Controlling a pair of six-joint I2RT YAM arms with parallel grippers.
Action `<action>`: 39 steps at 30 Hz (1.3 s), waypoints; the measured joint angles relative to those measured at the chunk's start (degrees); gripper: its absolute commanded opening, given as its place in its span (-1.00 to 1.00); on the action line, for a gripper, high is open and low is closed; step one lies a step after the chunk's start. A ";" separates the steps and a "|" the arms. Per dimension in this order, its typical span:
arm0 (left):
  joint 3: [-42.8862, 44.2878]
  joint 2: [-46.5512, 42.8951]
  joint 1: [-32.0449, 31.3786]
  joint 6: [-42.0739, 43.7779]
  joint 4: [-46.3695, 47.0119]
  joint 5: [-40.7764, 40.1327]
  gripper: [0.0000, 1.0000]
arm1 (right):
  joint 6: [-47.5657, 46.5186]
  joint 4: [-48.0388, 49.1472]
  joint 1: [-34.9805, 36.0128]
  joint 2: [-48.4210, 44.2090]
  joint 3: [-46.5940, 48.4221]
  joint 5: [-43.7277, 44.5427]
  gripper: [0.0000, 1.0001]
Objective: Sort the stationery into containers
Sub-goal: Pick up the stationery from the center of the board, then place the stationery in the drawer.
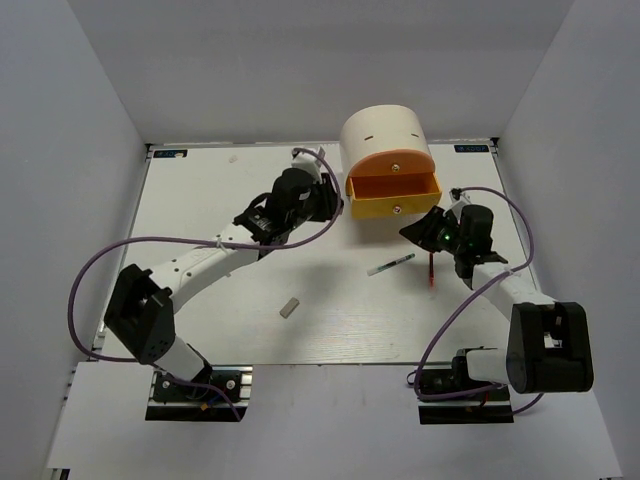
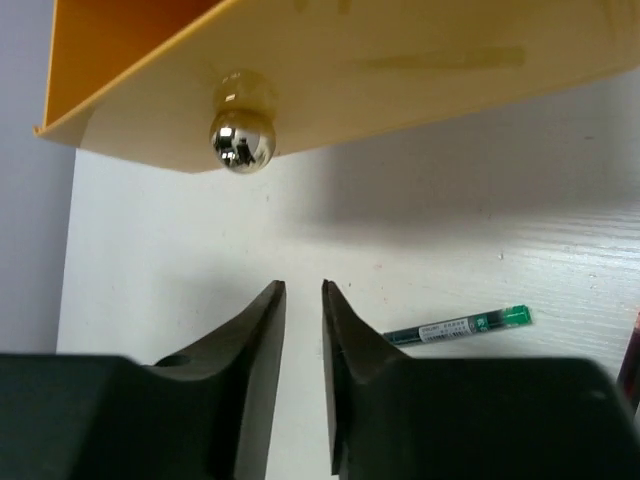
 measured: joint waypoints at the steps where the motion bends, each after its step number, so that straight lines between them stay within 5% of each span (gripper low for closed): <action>1: 1.22 0.81 0.00 -0.04 1.55 0.00 -0.51 | -0.87 -0.68 -0.15 -0.20 0.00 -0.83 -0.49; 5: 7.50 6.49 0.00 -0.26 7.02 0.09 -0.51 | -4.31 -2.71 -0.33 -0.96 0.00 -2.99 -0.28; 13: 14.95 17.18 -0.13 -1.11 13.07 0.44 -0.51 | -8.87 -4.55 -0.66 -2.93 -0.31 -4.63 -0.25; 19: 17.70 21.94 -1.33 -0.98 13.86 -0.63 -0.16 | -10.67 -4.74 -0.79 -3.91 -1.01 -6.03 0.14; 20: 18.62 22.82 -1.62 -0.94 13.70 -0.94 0.08 | -11.41 -4.72 -0.83 -4.00 -1.01 -6.71 0.20; 22: 20.41 24.33 -2.05 -0.66 13.55 -1.36 0.20 | -13.25 -4.90 -0.87 -4.07 -1.01 -8.37 0.36; 28: 23.32 25.07 -2.86 -0.17 13.20 -1.97 0.54 | -21.07 -5.14 -0.92 -4.13 -0.98 -16.31 0.51; 36: 25.97 23.76 -3.30 0.00 12.79 -2.95 0.59 | -33.75 -5.22 -0.83 -4.33 -0.90 -31.30 0.20; 39: 22.56 19.04 -3.10 0.00 11.39 -3.23 0.71 | -49.94 -11.19 0.20 -4.26 1.49 -38.88 0.04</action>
